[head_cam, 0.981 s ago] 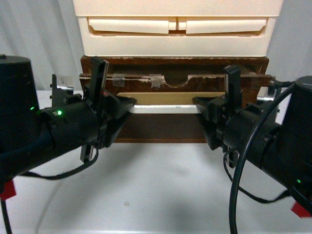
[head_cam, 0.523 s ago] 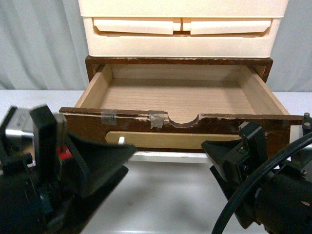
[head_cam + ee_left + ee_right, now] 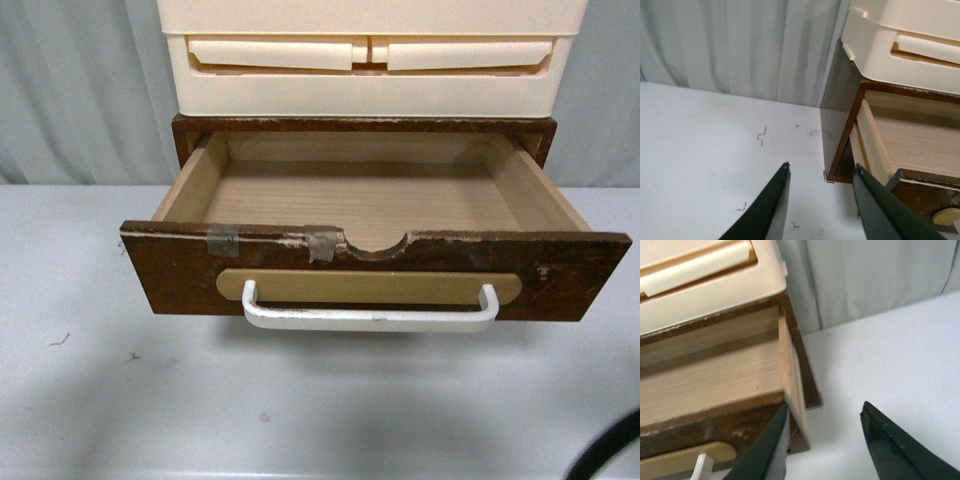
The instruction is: Open drawer
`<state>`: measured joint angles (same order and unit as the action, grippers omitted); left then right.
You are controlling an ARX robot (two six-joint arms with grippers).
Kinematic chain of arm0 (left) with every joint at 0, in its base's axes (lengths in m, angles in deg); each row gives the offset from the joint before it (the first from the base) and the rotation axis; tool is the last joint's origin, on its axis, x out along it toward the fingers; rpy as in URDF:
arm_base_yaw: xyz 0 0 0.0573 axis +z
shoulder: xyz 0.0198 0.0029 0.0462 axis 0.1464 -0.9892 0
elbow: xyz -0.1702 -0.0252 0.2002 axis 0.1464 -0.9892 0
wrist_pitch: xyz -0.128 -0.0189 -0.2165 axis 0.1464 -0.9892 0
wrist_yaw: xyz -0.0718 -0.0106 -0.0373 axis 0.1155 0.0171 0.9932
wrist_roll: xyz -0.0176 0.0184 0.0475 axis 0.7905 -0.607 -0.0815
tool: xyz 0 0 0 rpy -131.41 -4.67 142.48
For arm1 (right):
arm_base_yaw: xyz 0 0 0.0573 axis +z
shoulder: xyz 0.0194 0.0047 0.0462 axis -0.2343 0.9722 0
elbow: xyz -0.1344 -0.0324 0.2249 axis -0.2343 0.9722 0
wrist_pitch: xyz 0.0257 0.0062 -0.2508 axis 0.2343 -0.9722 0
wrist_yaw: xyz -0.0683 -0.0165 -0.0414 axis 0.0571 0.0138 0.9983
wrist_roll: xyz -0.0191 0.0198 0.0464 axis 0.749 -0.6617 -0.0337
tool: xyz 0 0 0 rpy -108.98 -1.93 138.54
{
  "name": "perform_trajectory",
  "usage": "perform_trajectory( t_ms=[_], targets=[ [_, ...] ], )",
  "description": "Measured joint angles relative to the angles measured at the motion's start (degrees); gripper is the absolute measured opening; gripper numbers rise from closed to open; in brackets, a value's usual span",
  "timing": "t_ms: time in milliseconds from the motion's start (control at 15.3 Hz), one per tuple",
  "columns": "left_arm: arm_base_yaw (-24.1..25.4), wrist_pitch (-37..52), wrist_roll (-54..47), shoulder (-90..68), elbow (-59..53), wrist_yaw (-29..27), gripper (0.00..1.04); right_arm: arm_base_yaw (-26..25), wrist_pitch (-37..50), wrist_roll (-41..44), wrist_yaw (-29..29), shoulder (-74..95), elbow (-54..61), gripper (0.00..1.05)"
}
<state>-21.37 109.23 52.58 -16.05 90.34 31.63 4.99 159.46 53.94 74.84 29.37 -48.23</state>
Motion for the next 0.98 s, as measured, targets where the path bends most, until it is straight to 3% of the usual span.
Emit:
perform_trajectory(
  t_ms=[65,131,393,458,523,589,785,981],
  targets=[
    [0.6,-1.3,-3.5,3.8,-0.3,1.9,0.29,-1.1,0.1,6.1,-2.2,-3.9,1.5,0.33],
    [3.8,-7.3,-6.9,11.6,-2.3,4.3,0.02,-5.3,-5.0,12.1,-6.2,-13.8,5.4,0.04],
    [6.9,-16.3,-7.8,23.0,-3.7,7.9,0.02,-9.7,-16.1,13.8,-10.6,-28.3,8.1,0.02],
    [7.8,-18.6,-7.8,25.6,-4.2,9.0,0.02,-10.6,-23.1,13.9,-11.6,-33.3,7.9,0.02],
    [11.4,-21.7,-7.8,28.3,-4.5,12.9,0.02,-11.3,-27.5,13.9,-12.6,-38.5,7.9,0.02],
    [13.3,-23.4,-7.8,30.5,-4.6,13.2,0.02,-12.0,-30.5,14.0,-13.3,-42.8,7.9,0.02],
    [12.8,-29.5,-7.8,37.3,-4.6,14.1,0.02,-18.0,-38.4,14.0,-19.0,-50.9,8.3,0.02],
    [12.9,-34.5,-7.8,42.8,-4.6,14.1,0.02,-18.8,-44.7,14.0,-19.7,-58.4,8.2,0.02]
  ],
)
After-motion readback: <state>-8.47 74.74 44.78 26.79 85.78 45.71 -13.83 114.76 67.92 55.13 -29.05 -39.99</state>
